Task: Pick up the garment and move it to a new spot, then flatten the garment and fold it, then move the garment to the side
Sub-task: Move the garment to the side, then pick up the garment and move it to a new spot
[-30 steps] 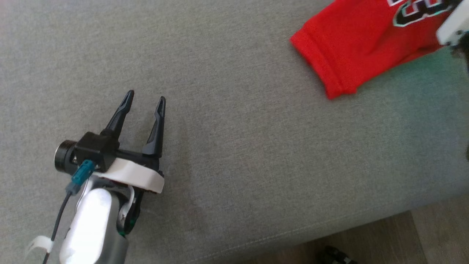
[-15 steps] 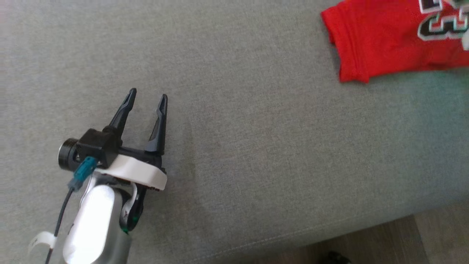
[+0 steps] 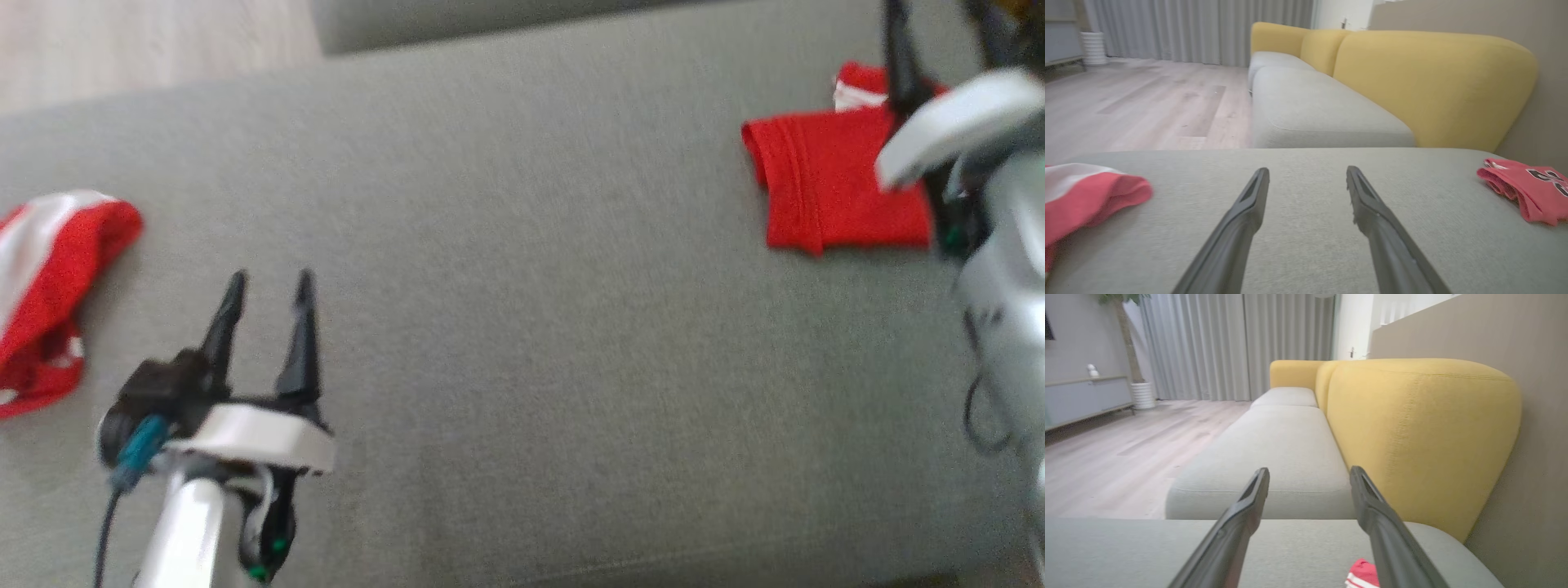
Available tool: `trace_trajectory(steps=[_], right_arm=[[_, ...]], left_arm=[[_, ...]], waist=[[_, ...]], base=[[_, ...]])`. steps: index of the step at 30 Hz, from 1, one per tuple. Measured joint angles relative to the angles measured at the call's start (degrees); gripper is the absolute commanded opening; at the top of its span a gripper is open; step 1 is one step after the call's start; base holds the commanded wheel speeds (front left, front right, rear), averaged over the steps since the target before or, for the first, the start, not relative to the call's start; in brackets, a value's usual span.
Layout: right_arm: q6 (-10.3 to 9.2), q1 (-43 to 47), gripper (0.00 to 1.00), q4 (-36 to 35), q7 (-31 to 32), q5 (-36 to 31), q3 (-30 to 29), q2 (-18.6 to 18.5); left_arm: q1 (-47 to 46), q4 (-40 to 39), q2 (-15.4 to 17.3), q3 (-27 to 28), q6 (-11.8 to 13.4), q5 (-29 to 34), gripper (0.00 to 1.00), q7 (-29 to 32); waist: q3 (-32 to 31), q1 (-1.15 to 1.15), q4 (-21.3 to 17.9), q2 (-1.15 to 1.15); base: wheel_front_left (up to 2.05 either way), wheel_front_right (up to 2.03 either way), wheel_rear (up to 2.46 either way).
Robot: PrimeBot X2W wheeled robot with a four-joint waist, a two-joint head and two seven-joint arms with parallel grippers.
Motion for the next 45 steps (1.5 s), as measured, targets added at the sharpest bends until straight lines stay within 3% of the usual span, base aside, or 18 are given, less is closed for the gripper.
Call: trace_trajectory(steps=[9, 13, 18, 25, 38, 45], right_arm=[[0.00, 27.1, 1.00, -22.3, -0.2, 0.9, -6.4, -0.5], [0.00, 37.4, 1.00, -28.9, -0.2, -1.7, -9.6, 1.3], [0.00, 43.2, 1.00, -33.1, -0.2, -4.3, -12.5, 3.7], [0.00, 47.4, 1.00, -36.9, 1.6, -7.5, -15.5, 6.4], [0.00, 48.2, 1.00, -41.0, 4.1, -8.5, -17.1, 6.8], [0.00, 49.5, 1.00, -42.0, 4.6, -9.0, -15.5, 8.5]], left_arm=[[6.0, -0.9, 0.1, 4.1, 1.7, -1.4, 1.00, 0.0], [7.1, -0.8, 0.1, 4.1, 2.0, -1.4, 1.00, 0.0], [7.8, -0.2, 0.0, 4.2, 2.1, -0.8, 1.00, 0.0], [8.4, 0.1, -0.3, 4.1, 2.1, -0.8, 1.00, 0.0], [8.4, 0.4, -0.7, 4.2, 2.1, 0.3, 1.00, 0.0], [8.0, 1.2, -0.9, 4.2, 2.3, 1.7, 1.00, 0.0]], waist=[[-8.6, 0.00, 5.2, 0.00], [-10.3, 0.00, 7.0, 0.00], [-10.8, 0.00, 7.5, 0.00], [-10.6, 0.00, 7.2, 0.00], [-10.5, 0.00, 7.3, 0.00], [-10.2, 0.00, 10.2, 0.00]], base=[[0.00, 0.00, 0.00], [0.00, 0.00, 0.00], [0.00, 0.00, 0.00], [0.00, 0.00, 0.00], [0.00, 0.00, 0.00], [0.00, 0.00, 0.00]])
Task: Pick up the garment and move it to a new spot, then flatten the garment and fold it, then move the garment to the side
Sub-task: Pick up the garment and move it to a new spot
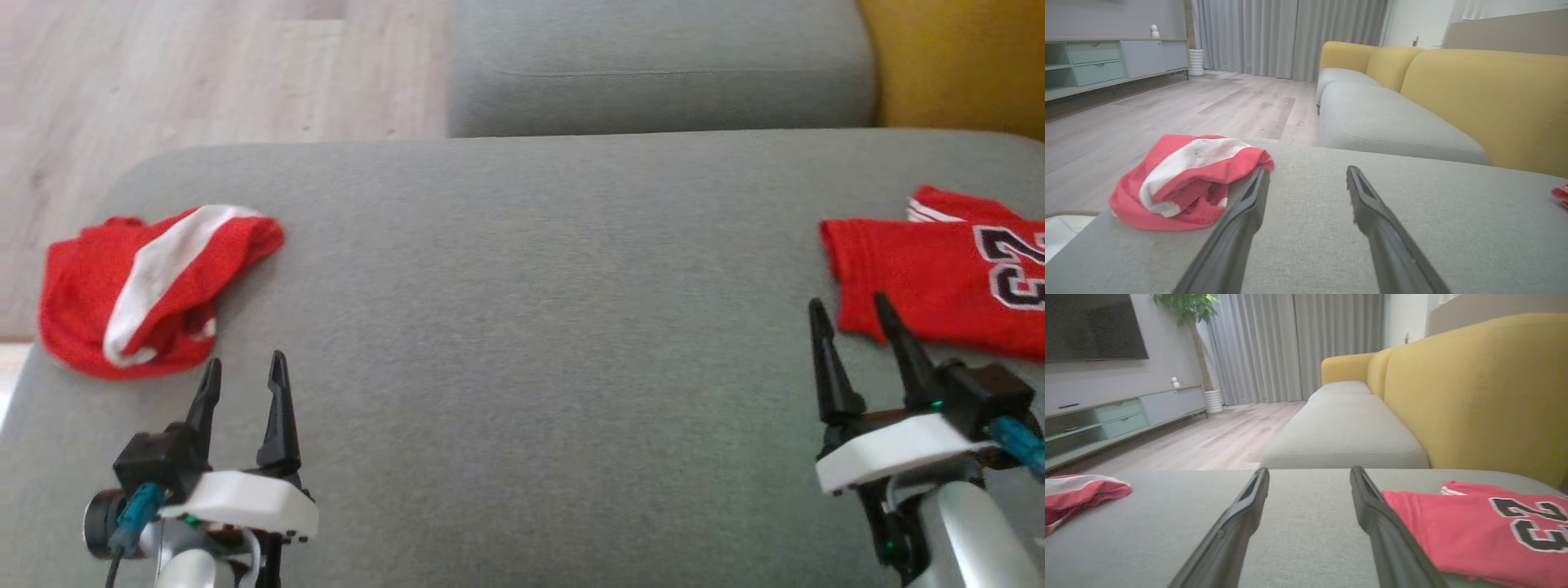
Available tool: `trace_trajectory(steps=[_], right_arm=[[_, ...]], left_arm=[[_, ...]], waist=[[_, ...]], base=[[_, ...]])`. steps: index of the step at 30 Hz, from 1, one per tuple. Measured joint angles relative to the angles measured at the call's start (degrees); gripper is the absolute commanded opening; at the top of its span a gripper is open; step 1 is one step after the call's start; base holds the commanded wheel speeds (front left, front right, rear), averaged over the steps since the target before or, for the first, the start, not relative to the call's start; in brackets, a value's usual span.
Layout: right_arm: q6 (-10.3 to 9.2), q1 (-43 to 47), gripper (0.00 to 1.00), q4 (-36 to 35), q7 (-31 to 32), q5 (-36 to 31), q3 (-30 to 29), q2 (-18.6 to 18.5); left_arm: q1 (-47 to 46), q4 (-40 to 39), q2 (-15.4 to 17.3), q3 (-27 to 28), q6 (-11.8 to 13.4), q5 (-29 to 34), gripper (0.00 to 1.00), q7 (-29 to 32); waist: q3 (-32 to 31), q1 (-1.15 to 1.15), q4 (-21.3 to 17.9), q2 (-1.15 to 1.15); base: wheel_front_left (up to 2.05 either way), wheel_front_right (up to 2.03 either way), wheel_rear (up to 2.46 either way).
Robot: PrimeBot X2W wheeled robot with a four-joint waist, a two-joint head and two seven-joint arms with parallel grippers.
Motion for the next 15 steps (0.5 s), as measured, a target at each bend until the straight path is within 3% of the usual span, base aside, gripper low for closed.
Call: trace_trajectory(steps=[15], right_arm=[[0.00, -0.1, 1.00, 1.3, 0.0, 1.4, 4.5, 1.3]], left_arm=[[-0.2, 0.5, 1.6, 1.6, 1.8, 0.9, 1.00, 0.1]], waist=[[0.6, 0.00, 16.1, 0.00]], base=[[0.00, 0.00, 0.00]])
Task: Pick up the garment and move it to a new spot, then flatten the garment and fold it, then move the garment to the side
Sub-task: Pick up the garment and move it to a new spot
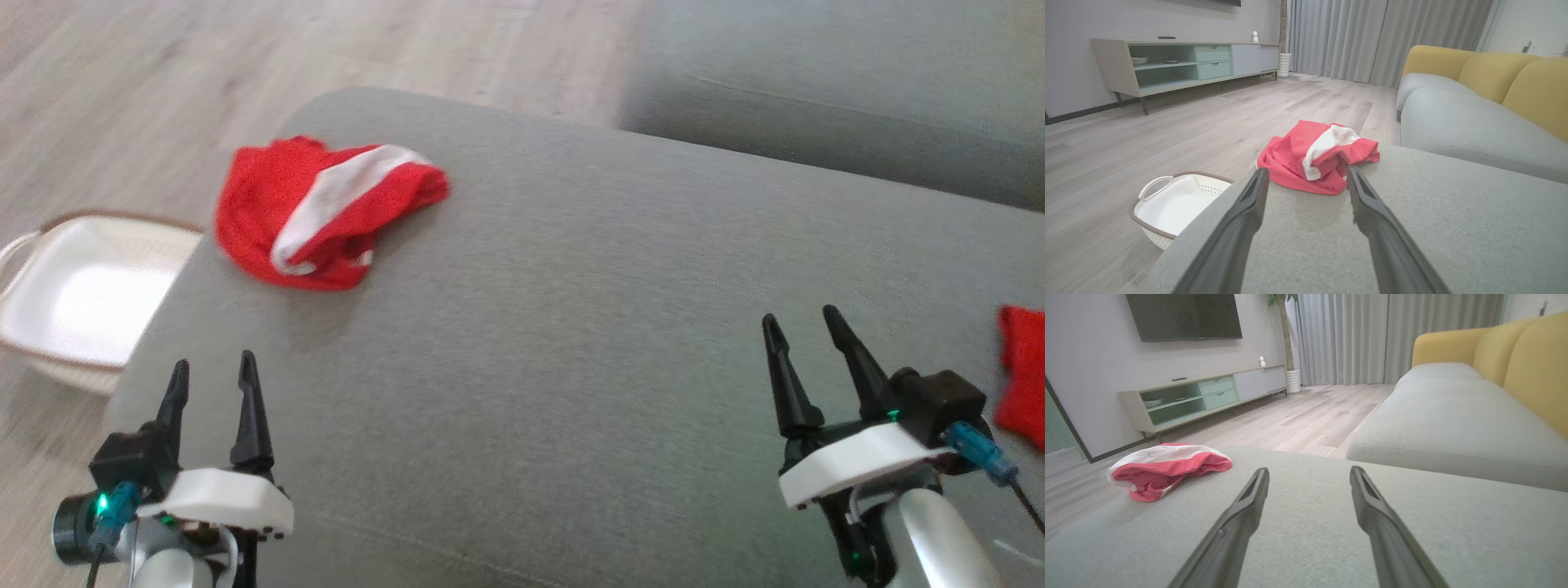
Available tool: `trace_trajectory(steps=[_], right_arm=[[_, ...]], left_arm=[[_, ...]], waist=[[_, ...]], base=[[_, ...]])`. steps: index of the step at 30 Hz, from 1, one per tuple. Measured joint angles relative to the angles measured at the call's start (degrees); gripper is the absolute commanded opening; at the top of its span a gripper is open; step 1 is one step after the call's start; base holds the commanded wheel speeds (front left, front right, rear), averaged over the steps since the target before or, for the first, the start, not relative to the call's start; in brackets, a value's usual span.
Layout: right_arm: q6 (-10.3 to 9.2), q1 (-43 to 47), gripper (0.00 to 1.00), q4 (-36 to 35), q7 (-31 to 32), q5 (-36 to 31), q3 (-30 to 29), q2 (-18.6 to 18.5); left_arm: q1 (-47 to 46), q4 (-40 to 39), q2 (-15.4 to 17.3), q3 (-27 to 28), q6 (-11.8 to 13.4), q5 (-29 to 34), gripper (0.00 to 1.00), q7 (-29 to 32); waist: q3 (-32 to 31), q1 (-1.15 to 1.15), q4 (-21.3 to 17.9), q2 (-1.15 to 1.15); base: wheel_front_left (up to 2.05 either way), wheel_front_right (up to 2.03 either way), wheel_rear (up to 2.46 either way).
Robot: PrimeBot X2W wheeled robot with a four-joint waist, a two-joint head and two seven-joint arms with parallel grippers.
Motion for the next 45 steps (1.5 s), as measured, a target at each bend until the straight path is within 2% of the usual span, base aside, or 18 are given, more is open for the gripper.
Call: trace_trajectory(steps=[5, 10, 13, 16, 20, 23, 24, 29, 34, 41, 45], right_arm=[[0.00, -0.2, 1.00, 0.4, 0.0, 0.2, 1.7, 0.0], [0.00, -0.9, 1.00, 1.2, 0.0, 0.3, 1.8, 0.0], [0.00, -1.3, 1.00, 1.2, -0.6, 0.8, 2.1, 0.0], [0.00, -1.3, 1.00, 1.0, -0.6, 0.8, 1.9, -0.1], [0.00, -1.4, 1.00, 0.1, -0.6, 0.8, 1.9, -0.2], [0.00, -2.6, 1.00, -0.3, -0.5, 0.8, 2.5, -0.6], [0.00, -2.6, 1.00, -0.3, -0.5, 0.8, 2.5, -0.6], [0.00, -6.0, 1.00, -1.7, 0.1, 1.3, 3.5, -1.8], [0.00, -7.8, 1.00, -2.4, 0.6, 1.5, 4.4, -2.7], [0.00, -10.6, 1.00, -2.6, 0.5, 2.3, 5.4, -3.6], [0.00, -12.0, 1.00, -2.7, 0.5, 2.7, 5.7, -3.8]], left_arm=[[0.1, 0.0, 0.1, 0.1, 0.3, -0.1, 1.00, 0.1], [0.1, -0.1, 0.3, 0.1, 0.5, -0.1, 1.00, 0.6], [-0.3, -0.3, 1.0, 0.1, -0.2, -1.3, 1.00, 3.0], [-4.4, -0.5, 3.3, 0.0, -2.3, -2.7, 1.00, 9.0], [-17.1, 1.1, 6.5, 0.6, -5.3, -6.9, 1.00, 19.4], [-26.2, 6.1, 8.2, 2.5, -6.7, -11.0, 1.00, 24.6], [-26.2, 6.1, 8.2, 2.5, -6.7, -11.0, 1.00, 24.6], [-33.8, 17.2, 11.3, 4.4, -8.2, -15.5, 1.00, 29.5], [-39.8, 27.5, 12.6, 5.4, -8.6, -18.3, 1.00, 32.3], [-44.1, 39.1, 13.2, 3.4, -9.1, -18.5, 1.00, 34.7], [-44.6, 45.3, 14.1, 1.5, -8.4, -16.4, 1.00, 36.3]], waist=[[0.4, 0.00, 4.1, 0.00], [0.5, 0.00, 5.5, 0.00], [0.6, 0.00, 5.3, 0.00], [1.2, 0.00, 4.6, 0.00], [2.5, 0.00, 2.8, 0.00], [3.8, 0.00, 0.7, 0.00], [3.8, 0.00, 0.7, 0.00], [6.8, 0.00, -3.7, 0.00], [10.8, 0.00, -8.1, 0.00], [16.4, 0.00, -12.8, 0.00], [18.7, 0.00, -14.8, 0.00]], base=[[0.00, 0.00, 0.00], [0.00, 0.00, 0.00], [0.00, 0.00, 0.00], [0.00, 0.00, 0.00], [0.00, 0.00, 0.00], [0.00, 0.00, 0.00], [0.00, 0.00, 0.00], [0.00, 0.00, 0.00], [0.00, 0.00, 0.00], [0.00, 0.00, 0.00], [0.00, 0.00, 0.00]])
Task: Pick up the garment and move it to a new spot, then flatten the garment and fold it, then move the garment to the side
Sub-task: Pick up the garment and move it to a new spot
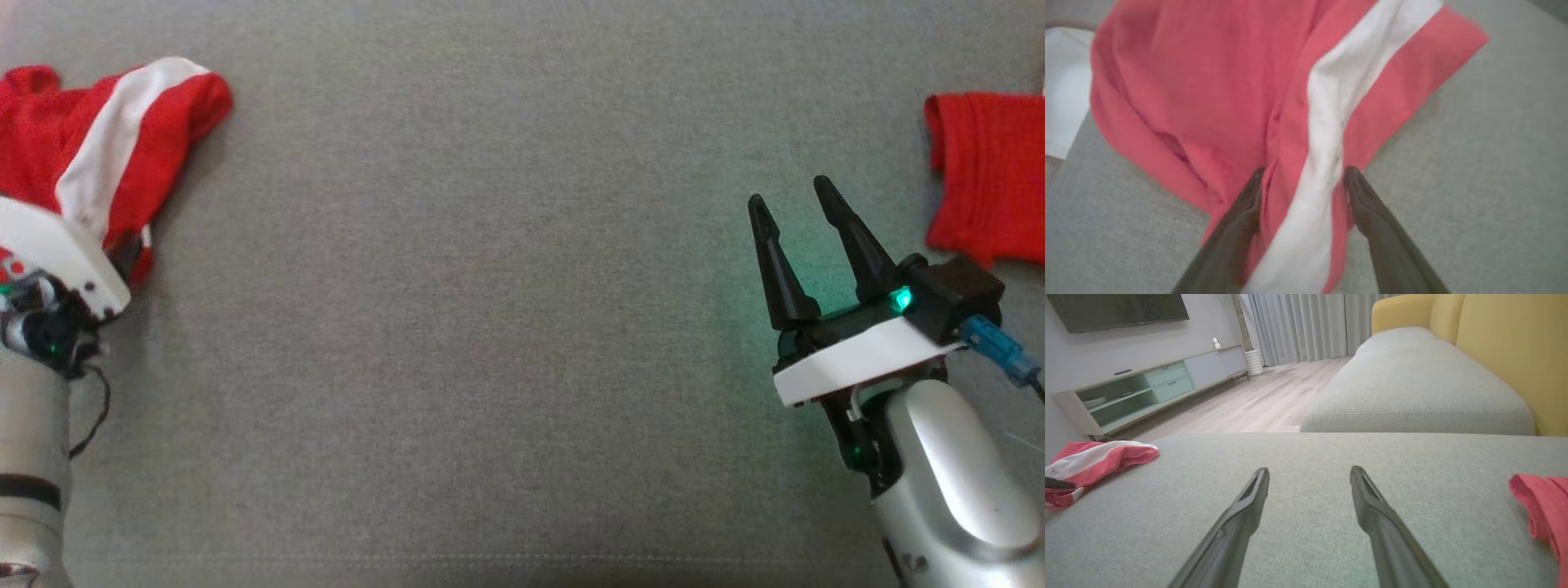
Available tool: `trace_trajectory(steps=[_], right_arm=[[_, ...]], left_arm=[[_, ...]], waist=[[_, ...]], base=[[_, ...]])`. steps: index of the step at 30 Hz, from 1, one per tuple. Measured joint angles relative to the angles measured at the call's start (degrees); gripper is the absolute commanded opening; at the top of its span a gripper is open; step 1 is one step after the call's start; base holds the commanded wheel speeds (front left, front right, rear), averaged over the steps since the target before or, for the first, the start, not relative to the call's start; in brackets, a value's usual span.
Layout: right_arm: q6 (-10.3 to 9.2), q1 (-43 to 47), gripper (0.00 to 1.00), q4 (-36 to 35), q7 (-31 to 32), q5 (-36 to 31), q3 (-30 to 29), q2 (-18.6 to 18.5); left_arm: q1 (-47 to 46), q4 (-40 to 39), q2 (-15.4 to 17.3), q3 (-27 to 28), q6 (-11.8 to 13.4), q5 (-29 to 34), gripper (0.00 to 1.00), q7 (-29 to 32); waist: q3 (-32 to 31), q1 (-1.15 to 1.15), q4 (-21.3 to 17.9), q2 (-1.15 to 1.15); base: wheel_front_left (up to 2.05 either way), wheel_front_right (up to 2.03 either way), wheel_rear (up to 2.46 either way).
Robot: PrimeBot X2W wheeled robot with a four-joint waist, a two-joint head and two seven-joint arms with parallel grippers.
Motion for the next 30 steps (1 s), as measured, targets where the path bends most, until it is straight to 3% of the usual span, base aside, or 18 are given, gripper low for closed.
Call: trace_trajectory(steps=[4, 5, 7, 11, 17, 22, 27, 30], right_arm=[[0.00, 0.0, 1.00, 0.5, -0.5, 0.0, 0.1, -0.5], [0.00, 0.0, 1.00, 0.7, -0.6, 0.0, 0.1, -0.6], [0.00, 0.0, 1.00, 1.1, -0.6, 0.0, 0.1, -0.6], [0.00, 0.0, 1.00, 2.2, -1.2, 0.3, 0.4, -0.6], [0.00, 0.4, 1.00, 4.4, -2.1, 1.0, 0.9, 0.5], [0.00, 2.2, 1.00, 5.8, -2.6, 1.6, 0.5, 1.0], [0.00, 5.7, 1.00, 6.8, -2.9, 1.6, -0.5, 2.3], [0.00, 6.2, 1.00, 6.7, -2.9, 1.6, -0.7, 2.4]], left_arm=[[-0.8, 3.6, 0.4, -1.4, 0.1, 0.9, 0.99, 1.2], [-1.5, 4.3, 0.4, -1.5, 0.1, 0.9, 0.53, 1.2], [-2.3, 5.1, 0.5, -2.0, 0.0, 0.9, 0.00, 0.3], [-2.5, 6.0, 0.6, -3.9, -0.6, 1.8, 0.00, -2.0], [-4.1, 2.8, 1.7, -11.7, -0.8, 5.4, 0.00, -4.5], [-5.8, -5.8, 1.9, -20.9, -1.1, 4.2, 0.00, -4.9], [-5.7, -19.8, 3.0, -31.2, -1.2, -2.0, 0.00, -2.9], [-5.6, -27.0, 3.3, -33.7, -1.2, -5.3, 0.00, -2.4]], waist=[[1.1, 0.00, -0.9, 0.00], [1.0, 0.00, -0.9, 0.00], [0.8, 0.00, -0.7, 0.00], [-0.5, 0.00, -0.3, 0.00], [-4.8, 0.00, 0.1, 0.00], [-9.9, 0.00, 0.0, 0.00], [-15.6, 0.00, -1.1, 0.00], [-17.3, 0.00, -2.5, 0.00]], base=[[0.00, 0.00, 0.00], [0.00, 0.00, 0.00], [0.00, 0.00, 0.00], [0.00, 0.00, 0.00], [0.00, 0.00, 0.00], [0.00, 0.00, 0.00], [0.00, 0.00, 0.00], [0.00, 0.00, 0.00]])
